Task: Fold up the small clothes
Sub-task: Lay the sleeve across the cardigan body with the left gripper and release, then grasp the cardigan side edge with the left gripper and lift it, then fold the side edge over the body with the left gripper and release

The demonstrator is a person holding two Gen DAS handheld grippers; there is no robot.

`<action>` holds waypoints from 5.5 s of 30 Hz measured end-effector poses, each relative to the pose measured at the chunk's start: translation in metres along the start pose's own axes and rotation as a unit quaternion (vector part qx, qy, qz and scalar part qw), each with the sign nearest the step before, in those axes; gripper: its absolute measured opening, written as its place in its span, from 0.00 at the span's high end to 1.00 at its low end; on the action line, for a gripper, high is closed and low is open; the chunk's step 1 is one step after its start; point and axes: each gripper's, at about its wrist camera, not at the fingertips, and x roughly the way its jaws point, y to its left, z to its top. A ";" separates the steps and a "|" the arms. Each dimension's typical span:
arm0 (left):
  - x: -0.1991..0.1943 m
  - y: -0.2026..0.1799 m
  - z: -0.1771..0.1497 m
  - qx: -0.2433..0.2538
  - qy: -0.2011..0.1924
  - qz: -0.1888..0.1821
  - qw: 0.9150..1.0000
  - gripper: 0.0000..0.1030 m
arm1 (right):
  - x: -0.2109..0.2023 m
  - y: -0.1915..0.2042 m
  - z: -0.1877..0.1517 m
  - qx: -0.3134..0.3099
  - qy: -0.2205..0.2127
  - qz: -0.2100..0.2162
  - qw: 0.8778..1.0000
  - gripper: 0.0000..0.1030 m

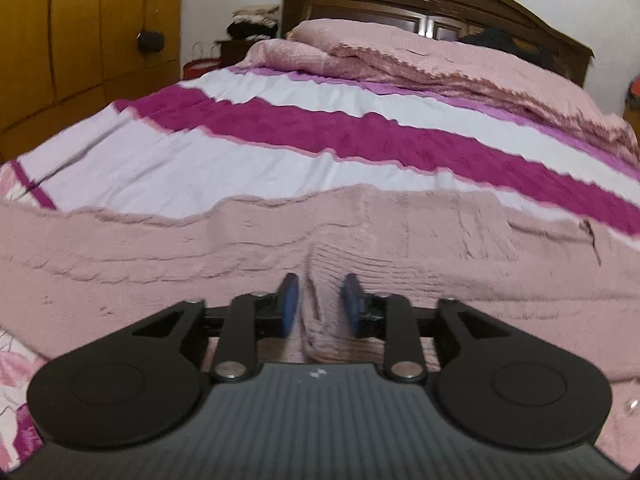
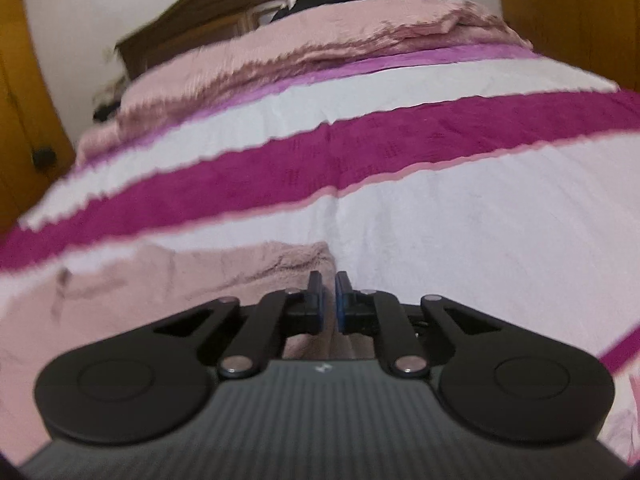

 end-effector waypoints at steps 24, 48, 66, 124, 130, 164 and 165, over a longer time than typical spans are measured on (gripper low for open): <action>-0.140 0.154 0.012 -0.073 0.006 0.096 0.993 0.39 | -0.170 0.045 -0.065 -0.063 0.031 0.052 0.996 0.44; -0.118 0.179 -0.005 -0.094 0.040 0.116 0.988 0.39 | -0.185 0.069 -0.126 -0.060 0.044 0.034 0.997 0.35; -0.059 0.240 0.004 -0.201 0.036 0.145 0.968 0.38 | -0.192 0.087 -0.139 -0.090 0.045 0.027 0.995 0.35; -0.064 -0.084 -0.052 0.040 0.049 -0.190 0.980 0.89 | -0.192 0.052 -0.155 -0.023 0.033 0.048 0.998 0.35; -0.069 -0.083 -0.052 0.074 0.050 -0.171 0.981 0.72 | -0.191 0.056 -0.156 -0.029 0.036 0.053 0.998 0.35; -0.181 0.062 -0.046 0.003 0.108 -0.003 0.994 0.42 | -0.175 0.188 -0.115 -0.149 0.069 0.162 0.973 0.32; -0.181 0.069 -0.047 -0.003 0.108 0.001 0.994 0.42 | -0.169 0.199 -0.117 -0.161 0.072 0.167 0.970 0.32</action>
